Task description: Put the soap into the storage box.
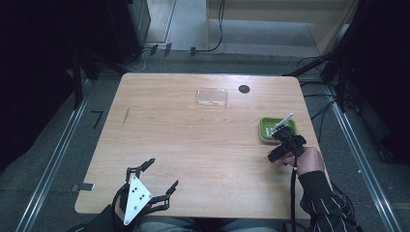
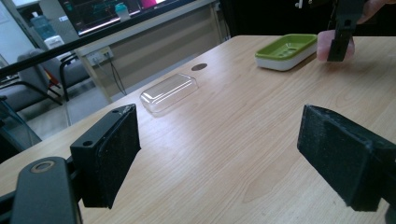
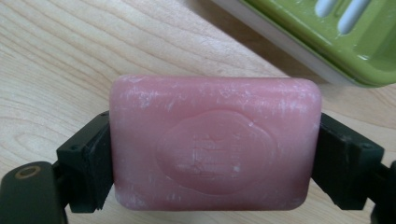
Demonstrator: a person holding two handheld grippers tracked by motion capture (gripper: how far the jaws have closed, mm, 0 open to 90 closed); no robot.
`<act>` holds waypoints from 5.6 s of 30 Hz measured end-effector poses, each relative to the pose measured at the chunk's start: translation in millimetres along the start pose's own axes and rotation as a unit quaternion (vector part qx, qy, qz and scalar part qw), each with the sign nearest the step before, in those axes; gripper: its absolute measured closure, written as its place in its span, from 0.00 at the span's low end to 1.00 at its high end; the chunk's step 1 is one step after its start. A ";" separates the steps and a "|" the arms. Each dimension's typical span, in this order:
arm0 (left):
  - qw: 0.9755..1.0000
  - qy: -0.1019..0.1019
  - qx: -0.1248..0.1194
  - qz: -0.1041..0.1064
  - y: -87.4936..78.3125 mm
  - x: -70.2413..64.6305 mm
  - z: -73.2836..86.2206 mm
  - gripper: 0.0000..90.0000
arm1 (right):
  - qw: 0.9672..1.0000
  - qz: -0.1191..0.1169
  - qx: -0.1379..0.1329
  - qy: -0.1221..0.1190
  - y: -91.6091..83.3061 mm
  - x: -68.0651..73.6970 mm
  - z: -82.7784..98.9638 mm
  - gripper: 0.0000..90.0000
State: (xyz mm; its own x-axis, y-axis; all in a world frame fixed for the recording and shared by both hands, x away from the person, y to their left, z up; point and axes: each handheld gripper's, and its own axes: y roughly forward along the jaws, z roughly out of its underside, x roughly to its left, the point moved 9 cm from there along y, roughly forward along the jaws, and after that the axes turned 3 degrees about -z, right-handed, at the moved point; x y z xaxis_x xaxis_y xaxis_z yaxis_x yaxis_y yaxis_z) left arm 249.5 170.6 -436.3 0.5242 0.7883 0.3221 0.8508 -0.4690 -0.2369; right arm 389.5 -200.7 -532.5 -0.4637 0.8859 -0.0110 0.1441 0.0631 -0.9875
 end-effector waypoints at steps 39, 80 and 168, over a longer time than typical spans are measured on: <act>1.000 0.000 0.000 0.000 -0.1 0.4 0.1 0.15 | 0.999 0.014 -0.028 -0.005 -18.9 -11.7 -34.6 0.16; 1.000 -0.001 0.000 -0.001 0.4 0.0 0.3 0.15 | 0.999 0.014 -0.040 0.024 -15.8 -38.0 -61.2 0.16; 1.000 0.000 0.000 0.000 0.1 0.1 0.4 0.15 | 0.984 -0.005 -0.040 0.173 25.0 -55.8 -85.5 0.15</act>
State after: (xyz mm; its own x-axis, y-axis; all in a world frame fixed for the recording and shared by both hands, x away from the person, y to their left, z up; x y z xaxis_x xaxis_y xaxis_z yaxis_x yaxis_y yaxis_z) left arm 249.6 170.8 -436.7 0.5241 0.7887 0.3213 0.8509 -0.4689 -0.2370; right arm 493.7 -209.2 -543.2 -0.1427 0.9876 0.0659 0.2152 0.0959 -0.9719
